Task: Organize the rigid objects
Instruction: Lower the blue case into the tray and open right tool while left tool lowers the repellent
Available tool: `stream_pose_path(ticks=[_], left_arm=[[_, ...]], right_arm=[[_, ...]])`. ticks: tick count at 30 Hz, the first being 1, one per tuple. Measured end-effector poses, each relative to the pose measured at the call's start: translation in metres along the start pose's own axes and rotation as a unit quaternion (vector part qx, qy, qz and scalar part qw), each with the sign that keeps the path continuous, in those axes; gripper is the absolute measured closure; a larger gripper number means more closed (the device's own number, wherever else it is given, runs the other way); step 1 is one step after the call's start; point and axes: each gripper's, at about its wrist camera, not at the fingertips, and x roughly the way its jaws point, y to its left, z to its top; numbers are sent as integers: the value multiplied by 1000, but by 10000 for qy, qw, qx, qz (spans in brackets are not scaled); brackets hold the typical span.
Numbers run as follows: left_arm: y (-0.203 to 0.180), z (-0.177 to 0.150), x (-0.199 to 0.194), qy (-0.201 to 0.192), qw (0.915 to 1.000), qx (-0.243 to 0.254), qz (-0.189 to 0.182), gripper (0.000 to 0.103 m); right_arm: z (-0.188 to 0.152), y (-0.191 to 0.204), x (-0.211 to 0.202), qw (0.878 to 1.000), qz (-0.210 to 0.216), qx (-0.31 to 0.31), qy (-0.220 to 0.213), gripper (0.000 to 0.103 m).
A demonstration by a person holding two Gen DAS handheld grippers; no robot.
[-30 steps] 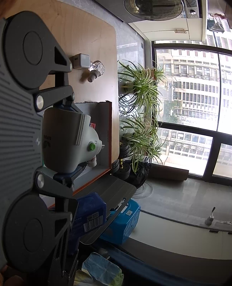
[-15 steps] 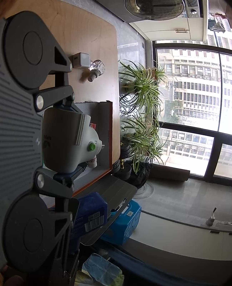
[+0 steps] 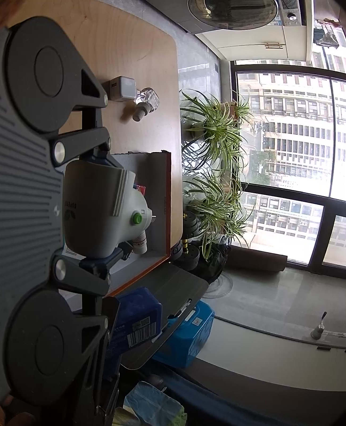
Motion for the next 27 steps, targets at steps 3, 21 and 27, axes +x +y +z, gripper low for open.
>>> stream_pose_path(ticks=[3, 21, 27], left_arm=[[1, 0, 3, 26, 10000, 1, 4, 42], [2, 3, 20, 174, 9998, -20, -22, 42], [2, 2, 25, 218, 9998, -28, -30, 42]], right_arm=[[0, 1, 5, 10000, 0, 7, 30, 29], [-2, -4, 23, 9998, -61, 56, 204, 29], [-2, -4, 28, 9997, -71, 61, 247, 29]])
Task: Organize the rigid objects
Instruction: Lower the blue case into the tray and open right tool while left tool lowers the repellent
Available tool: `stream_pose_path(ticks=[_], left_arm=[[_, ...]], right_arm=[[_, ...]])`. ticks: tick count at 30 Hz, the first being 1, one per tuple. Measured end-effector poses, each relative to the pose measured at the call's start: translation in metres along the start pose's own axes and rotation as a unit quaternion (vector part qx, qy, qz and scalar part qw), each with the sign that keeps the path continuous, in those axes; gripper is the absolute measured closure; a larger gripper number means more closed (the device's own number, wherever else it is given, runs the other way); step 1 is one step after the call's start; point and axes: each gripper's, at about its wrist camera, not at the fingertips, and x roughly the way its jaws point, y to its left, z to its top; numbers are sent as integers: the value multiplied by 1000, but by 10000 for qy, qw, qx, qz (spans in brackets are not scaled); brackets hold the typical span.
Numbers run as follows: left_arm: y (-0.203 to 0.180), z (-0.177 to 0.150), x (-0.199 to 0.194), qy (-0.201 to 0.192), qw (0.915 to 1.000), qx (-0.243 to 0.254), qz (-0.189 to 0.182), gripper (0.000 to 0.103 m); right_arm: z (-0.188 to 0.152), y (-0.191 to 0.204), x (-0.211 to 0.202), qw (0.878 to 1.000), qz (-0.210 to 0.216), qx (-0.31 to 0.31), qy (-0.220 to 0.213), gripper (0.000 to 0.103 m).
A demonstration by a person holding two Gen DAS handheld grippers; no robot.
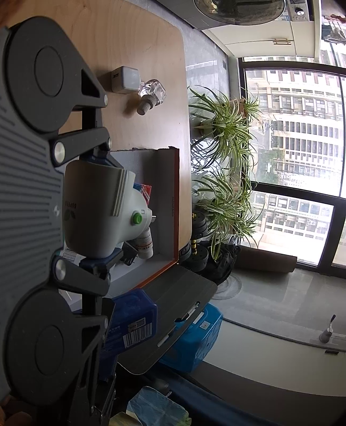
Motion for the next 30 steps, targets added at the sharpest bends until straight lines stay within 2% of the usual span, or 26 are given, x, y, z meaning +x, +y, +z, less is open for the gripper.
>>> stream_pose_path(ticks=[18, 30], left_arm=[[2, 3, 14, 84, 10000, -14, 9, 42], [12, 19, 49, 231, 9996, -155, -92, 42]], right_arm=[[3, -1, 20, 9999, 19, 0, 115, 29], [27, -4, 55, 9997, 95, -56, 208, 29]])
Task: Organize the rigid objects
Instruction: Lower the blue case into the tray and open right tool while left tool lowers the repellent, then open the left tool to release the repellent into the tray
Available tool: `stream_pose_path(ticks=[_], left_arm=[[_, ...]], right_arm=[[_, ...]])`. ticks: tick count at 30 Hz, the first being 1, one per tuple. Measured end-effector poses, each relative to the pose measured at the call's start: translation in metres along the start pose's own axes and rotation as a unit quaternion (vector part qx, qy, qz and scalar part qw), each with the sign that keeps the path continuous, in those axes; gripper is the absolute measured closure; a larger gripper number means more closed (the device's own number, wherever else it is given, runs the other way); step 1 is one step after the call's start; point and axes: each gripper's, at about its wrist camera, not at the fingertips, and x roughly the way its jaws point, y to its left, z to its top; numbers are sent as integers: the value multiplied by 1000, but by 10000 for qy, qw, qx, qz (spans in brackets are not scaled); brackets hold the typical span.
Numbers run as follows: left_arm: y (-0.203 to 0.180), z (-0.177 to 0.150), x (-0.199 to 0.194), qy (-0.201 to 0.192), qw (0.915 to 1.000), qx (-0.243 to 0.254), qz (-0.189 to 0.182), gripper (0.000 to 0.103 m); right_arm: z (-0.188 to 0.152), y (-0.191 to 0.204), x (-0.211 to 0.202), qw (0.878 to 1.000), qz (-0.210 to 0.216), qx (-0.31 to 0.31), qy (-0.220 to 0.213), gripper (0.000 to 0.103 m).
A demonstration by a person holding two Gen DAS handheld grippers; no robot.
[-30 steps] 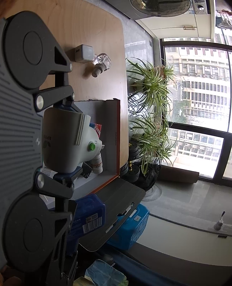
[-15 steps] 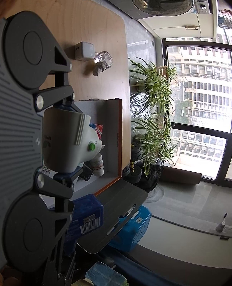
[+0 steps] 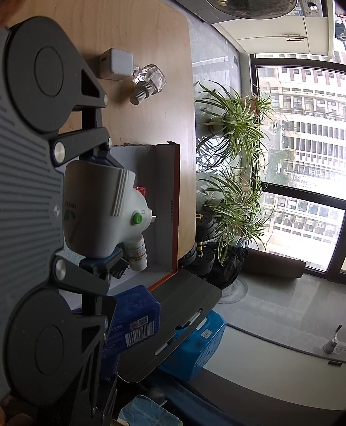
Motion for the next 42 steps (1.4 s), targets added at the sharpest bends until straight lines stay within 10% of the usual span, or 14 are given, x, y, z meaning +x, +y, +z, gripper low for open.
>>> stream_pose_path(ticks=[28, 42], left_arm=[[-4, 15, 71, 387, 9982, -127, -430, 42], [-1, 20, 35, 236, 9996, -120, -106, 12]], right_arm=[[49, -27, 59, 9990, 252, 369, -66, 22], [45, -7, 11, 9988, 122, 115, -457, 18]])
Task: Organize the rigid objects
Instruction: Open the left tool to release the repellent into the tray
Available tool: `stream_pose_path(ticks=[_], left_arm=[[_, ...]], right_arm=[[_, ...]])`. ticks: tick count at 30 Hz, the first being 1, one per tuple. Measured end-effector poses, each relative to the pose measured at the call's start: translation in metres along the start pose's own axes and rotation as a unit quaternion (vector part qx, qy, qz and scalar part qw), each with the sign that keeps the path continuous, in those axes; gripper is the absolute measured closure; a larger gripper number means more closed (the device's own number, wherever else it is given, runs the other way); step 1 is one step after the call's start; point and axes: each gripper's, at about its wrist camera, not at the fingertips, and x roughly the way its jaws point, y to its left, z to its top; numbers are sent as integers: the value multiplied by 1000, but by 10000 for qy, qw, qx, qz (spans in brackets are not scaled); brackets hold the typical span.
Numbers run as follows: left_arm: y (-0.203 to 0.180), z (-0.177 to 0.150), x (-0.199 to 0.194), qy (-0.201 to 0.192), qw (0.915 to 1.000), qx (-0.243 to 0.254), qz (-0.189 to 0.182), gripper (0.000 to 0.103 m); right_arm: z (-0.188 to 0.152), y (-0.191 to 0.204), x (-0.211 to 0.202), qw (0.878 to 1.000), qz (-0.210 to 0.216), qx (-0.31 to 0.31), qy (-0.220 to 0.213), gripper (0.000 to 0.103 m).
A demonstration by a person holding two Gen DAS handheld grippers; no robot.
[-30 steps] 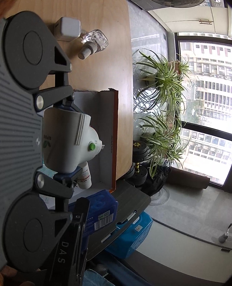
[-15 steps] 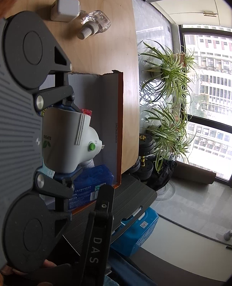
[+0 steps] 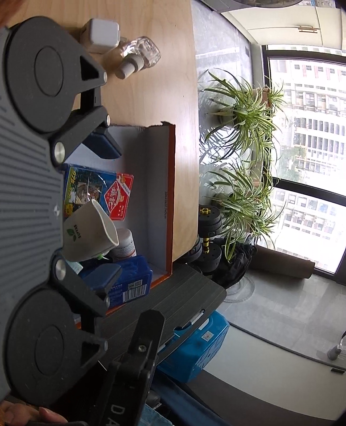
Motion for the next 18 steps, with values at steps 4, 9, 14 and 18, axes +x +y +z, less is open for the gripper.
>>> stream_pose_path(ticks=[4, 9, 14, 18], left_arm=[[8, -1, -18, -11, 9996, -7, 277, 5], [19, -7, -40, -17, 9987, -37, 512, 4], [31, -17, -57, -35, 9979, -114, 643, 4], [43, -22, -67, -52, 9972, -239, 702, 4]], right_arm=[[-6, 13, -10, 9999, 67, -96, 19, 17], [-13, 29, -21, 9997, 182, -139, 42, 16], [-19, 49, -28, 9991, 281, -292, 89, 16], [-21, 64, -32, 9986, 369, -365, 105, 16]])
